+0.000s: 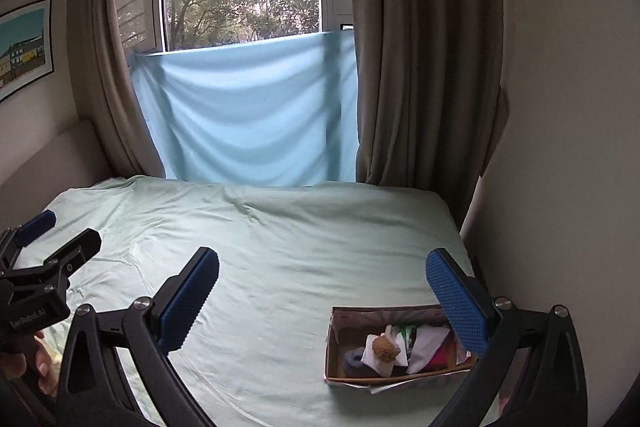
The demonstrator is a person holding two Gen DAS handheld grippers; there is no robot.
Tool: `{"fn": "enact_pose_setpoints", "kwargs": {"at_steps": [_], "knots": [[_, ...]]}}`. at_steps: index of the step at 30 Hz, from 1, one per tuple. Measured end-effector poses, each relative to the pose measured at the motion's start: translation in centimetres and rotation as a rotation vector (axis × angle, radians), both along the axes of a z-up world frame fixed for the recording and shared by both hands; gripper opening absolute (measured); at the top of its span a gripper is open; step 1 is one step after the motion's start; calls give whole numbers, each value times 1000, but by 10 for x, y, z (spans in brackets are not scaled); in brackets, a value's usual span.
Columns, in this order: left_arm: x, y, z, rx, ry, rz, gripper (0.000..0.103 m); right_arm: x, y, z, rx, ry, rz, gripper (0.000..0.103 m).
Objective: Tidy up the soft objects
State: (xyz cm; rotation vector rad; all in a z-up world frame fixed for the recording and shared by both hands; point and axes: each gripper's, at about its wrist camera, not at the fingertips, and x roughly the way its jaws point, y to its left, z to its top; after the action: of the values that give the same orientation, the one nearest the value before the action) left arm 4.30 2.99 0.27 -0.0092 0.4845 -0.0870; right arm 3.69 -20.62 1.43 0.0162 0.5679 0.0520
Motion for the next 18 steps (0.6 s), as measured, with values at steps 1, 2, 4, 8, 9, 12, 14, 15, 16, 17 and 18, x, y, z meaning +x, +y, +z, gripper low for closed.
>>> {"fn": "enact_pose_setpoints", "kwargs": {"at_steps": [1,2,4,8,9,12,14,15,16,17,18], "knots": [[0,-1,0,2,-1,-3,103,-1,0,0,2,0,-2,103],[0,-2,-1,3,-2,-5,103,-2,-1,0,4,0,-5,103],[-1,-2,-1,3,-10,-7,103,-3,-2,1,6,-2,-9,103],[-2,-1,-1,-8,-11,-11,103,-5,-1,2,3,-6,-13,103],[-2,-1,-1,-9,-11,-12,103,-6,-1,2,3,-7,-14,103],[-3,-2,-1,-8,-15,-13,103,-5,-1,2,2,-6,-15,103],[-3,-2,-1,-8,-12,-12,103,-5,-1,3,4,-5,-15,103],[-3,-2,-1,-9,-13,-11,103,-5,-1,3,5,-5,-14,103],[-3,-1,-1,-10,-12,-12,103,-6,-1,3,4,-6,-14,103],[-3,-1,-1,-10,-12,-11,103,-6,-1,4,5,-7,-13,103],[-3,-1,-1,-8,-14,-8,103,-6,-1,4,5,-8,-13,103]]}}
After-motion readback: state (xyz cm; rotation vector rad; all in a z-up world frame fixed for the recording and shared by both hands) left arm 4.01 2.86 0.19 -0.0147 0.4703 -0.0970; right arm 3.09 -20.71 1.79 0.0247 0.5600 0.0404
